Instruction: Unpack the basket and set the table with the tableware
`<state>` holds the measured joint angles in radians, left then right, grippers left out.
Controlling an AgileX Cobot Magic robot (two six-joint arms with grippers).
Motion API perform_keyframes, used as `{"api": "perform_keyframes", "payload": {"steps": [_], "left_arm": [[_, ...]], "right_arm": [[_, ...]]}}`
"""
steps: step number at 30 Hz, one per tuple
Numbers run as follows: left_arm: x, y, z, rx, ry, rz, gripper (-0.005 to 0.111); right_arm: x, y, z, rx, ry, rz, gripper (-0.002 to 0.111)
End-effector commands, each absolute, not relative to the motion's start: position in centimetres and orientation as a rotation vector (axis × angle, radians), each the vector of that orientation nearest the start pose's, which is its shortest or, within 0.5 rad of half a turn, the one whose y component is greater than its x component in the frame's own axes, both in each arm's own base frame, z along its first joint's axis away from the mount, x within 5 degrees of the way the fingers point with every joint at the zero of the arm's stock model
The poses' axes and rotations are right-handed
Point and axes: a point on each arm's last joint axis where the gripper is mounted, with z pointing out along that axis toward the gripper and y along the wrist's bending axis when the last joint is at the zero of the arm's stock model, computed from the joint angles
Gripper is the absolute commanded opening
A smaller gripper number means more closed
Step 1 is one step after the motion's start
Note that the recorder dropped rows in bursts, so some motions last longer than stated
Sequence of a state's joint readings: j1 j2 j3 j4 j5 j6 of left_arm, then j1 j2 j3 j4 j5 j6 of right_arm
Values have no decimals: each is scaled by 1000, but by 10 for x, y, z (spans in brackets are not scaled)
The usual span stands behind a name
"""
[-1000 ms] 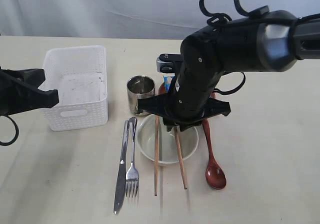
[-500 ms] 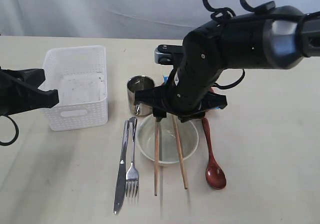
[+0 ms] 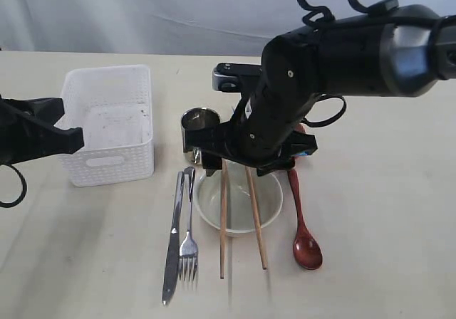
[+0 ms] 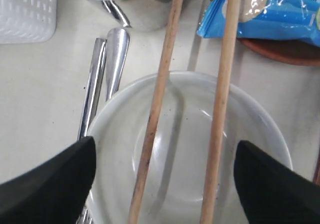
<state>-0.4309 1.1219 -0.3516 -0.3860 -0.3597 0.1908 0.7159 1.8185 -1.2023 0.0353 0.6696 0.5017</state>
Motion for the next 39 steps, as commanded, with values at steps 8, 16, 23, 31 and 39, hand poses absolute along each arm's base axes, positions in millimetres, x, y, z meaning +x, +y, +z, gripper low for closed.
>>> {"api": "perform_keyframes", "payload": {"steps": [8,16,23,31,39], "left_arm": [[191,-73,221,136,1922,-285,0],[191,-73,221,136,1922,-285,0],[191,-73,221,136,1922,-285,0],[191,-73,221,136,1922,-285,0],[191,-73,221,136,1922,-285,0]], "right_arm": [[280,245,167,-311,2881,252,73],[280,245,166,-282,2889,255,50],[280,245,166,-208,2901,262,31],[280,245,166,-144,2913,265,31],[280,245,166,-48,2921,276,31]]}}
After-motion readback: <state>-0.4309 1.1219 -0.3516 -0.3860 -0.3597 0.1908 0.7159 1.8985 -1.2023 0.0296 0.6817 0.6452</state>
